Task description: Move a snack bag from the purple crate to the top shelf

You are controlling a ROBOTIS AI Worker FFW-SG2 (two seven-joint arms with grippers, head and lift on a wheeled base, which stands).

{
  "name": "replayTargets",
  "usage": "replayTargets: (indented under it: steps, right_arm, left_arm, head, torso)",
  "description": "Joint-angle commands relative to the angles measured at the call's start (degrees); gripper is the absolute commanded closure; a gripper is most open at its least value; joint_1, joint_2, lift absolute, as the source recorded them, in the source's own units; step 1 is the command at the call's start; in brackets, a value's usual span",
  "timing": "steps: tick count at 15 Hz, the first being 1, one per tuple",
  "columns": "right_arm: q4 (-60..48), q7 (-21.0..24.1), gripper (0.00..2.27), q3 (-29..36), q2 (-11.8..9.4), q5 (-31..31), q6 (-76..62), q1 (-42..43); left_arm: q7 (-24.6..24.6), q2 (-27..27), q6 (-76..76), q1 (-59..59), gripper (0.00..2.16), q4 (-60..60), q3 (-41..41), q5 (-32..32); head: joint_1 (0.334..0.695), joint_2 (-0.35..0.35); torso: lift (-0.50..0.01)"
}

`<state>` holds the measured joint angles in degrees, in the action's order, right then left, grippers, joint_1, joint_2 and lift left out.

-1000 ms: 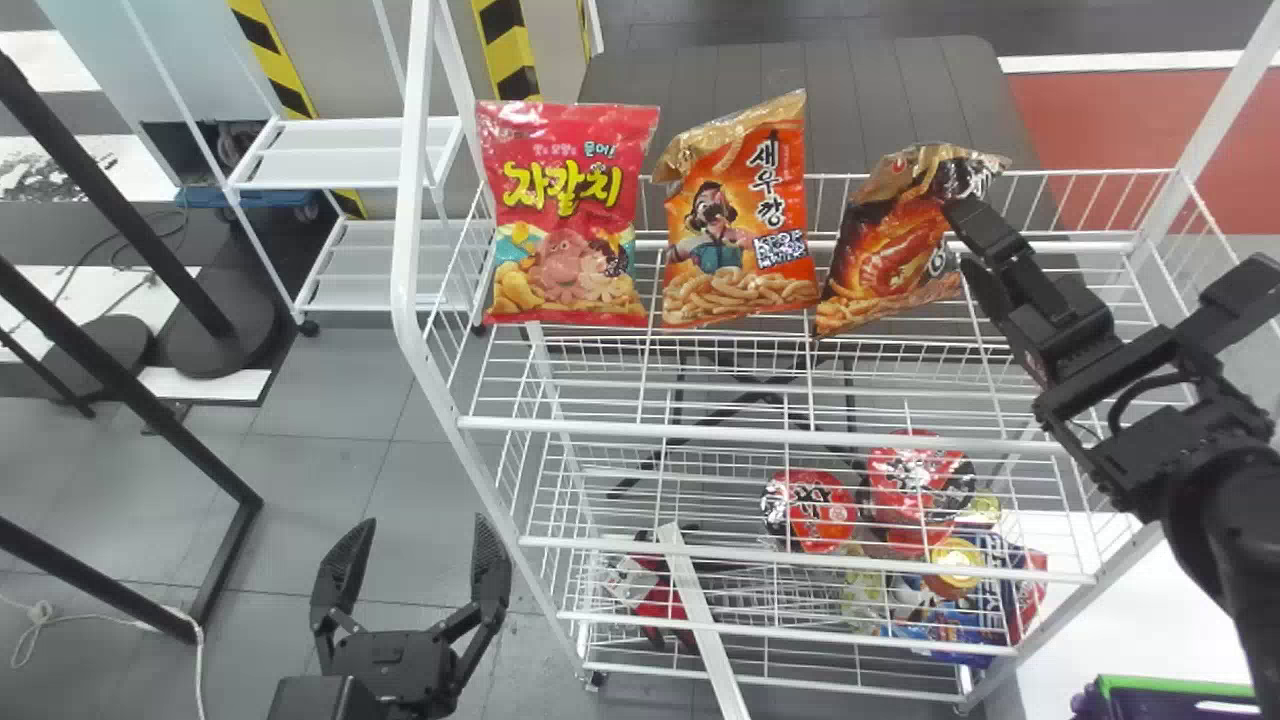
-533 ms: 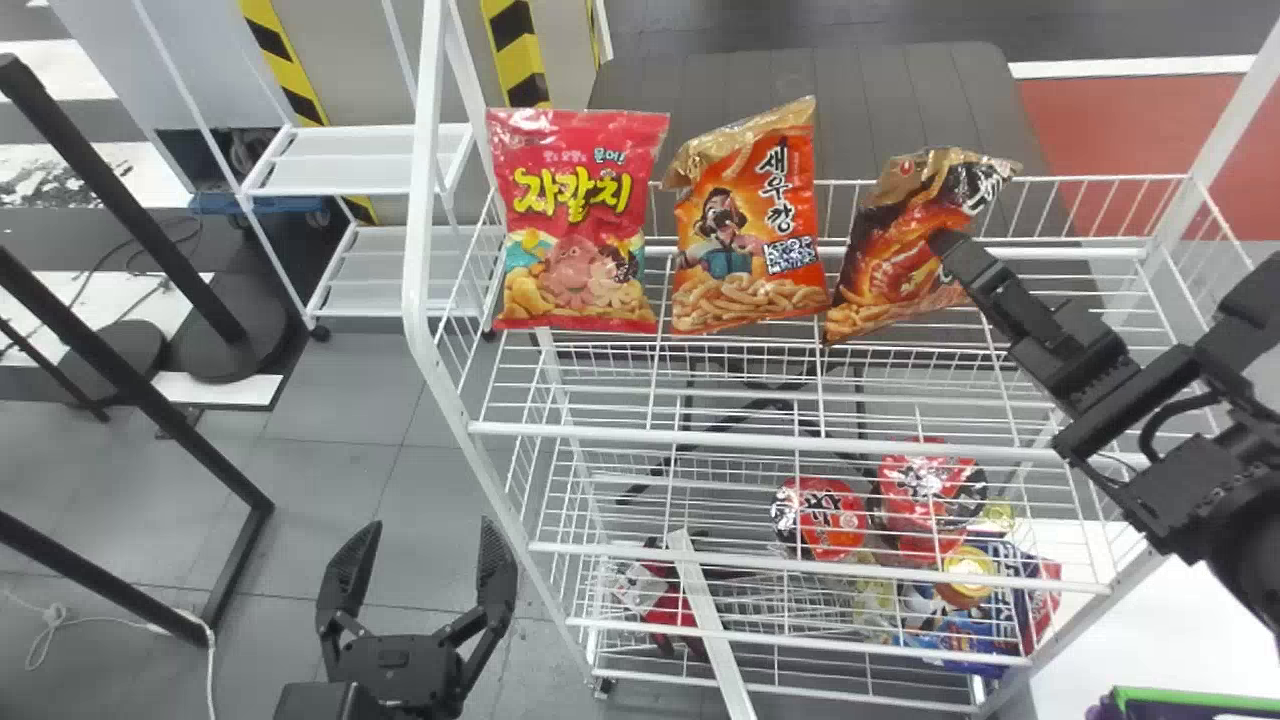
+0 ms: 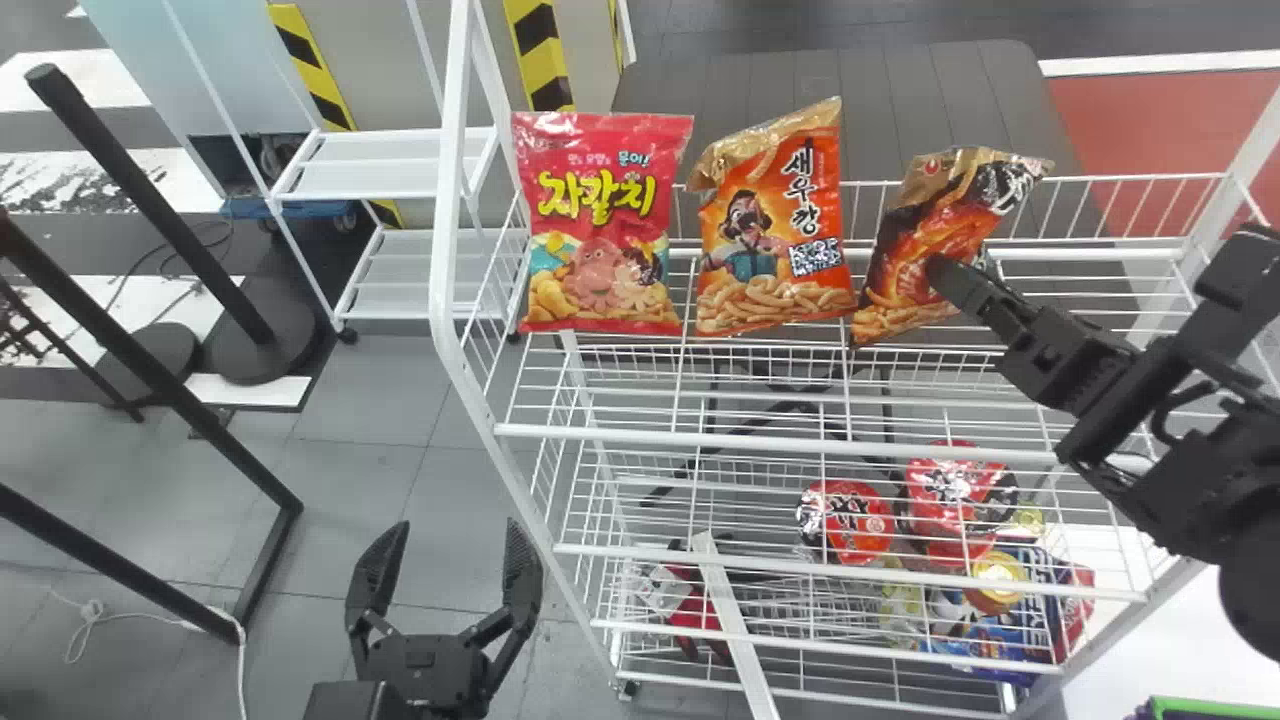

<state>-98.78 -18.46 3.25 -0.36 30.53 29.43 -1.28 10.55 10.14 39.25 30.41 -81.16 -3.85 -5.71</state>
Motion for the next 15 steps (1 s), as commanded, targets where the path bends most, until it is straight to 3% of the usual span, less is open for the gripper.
replayTargets:
  steps: [1, 15]
  right_arm:
    - [0.0, 0.5, 2.25, -1.8, 0.0, -4.1, -0.3, 0.9]
    - [7.7, 1.5, 2.24, -4.9, 0.4, -6.7, -2.8, 8.2]
  left_arm:
    - [0.0, 0.1, 0.5, 0.2, 0.08, -0.1, 0.1, 0.0]
    - [0.0, 0.1, 0.7, 0.0, 0.08, 0.3, 0.3, -0.3]
  head:
    - [0.695, 0.188]
    - [0.695, 0.223]
  torso:
    - [0.0]
    - [0.0]
